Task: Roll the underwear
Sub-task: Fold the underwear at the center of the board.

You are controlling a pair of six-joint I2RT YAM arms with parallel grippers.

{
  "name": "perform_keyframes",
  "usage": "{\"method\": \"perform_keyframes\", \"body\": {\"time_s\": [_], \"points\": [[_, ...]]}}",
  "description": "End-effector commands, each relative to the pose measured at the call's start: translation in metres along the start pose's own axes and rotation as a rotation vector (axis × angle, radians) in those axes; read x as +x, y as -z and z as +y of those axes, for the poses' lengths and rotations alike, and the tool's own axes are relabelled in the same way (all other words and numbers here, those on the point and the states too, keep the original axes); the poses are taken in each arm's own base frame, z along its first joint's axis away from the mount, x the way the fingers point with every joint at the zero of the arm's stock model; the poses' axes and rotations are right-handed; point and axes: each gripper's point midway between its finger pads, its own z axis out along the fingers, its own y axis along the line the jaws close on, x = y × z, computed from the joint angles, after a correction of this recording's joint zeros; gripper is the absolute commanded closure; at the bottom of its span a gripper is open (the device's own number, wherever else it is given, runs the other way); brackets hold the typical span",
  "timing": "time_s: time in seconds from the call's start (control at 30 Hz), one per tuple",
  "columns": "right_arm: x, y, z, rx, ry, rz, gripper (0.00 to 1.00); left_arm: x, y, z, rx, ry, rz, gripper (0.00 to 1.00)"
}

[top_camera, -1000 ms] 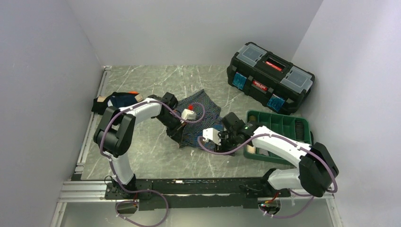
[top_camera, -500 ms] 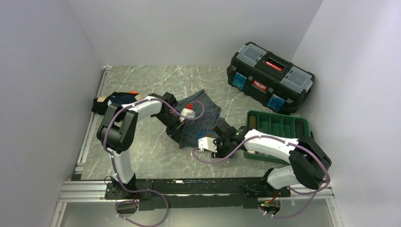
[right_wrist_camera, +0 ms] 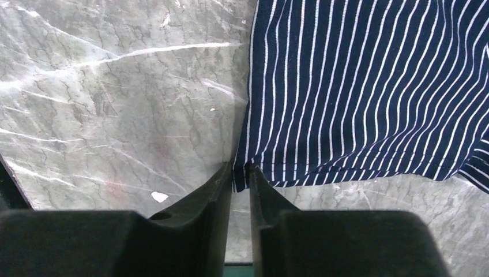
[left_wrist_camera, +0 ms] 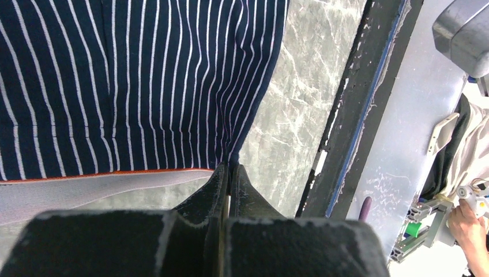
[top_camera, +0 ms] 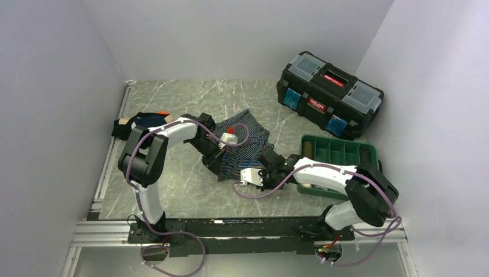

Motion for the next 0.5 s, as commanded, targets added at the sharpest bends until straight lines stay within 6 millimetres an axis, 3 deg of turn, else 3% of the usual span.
{"method": "perform_keyframes", "body": {"time_s": [0.0,0.17,0.47], "points": [[0.006,-0.005,0.000,0.003,0.009,0.027,0.83,-0.002,0.006,-0.010,0.023,-0.019,-0.018,1.00],[0.002,0.002,0.009,-0.048,-0.014,0.021,0.99,0.005,0.005,-0.018,0.043,-0.023,-0.021,1.00],[-0.031,0.048,0.047,-0.309,-0.040,-0.077,1.00,0.027,0.010,-0.041,0.049,-0.072,0.058,1.00]]}}
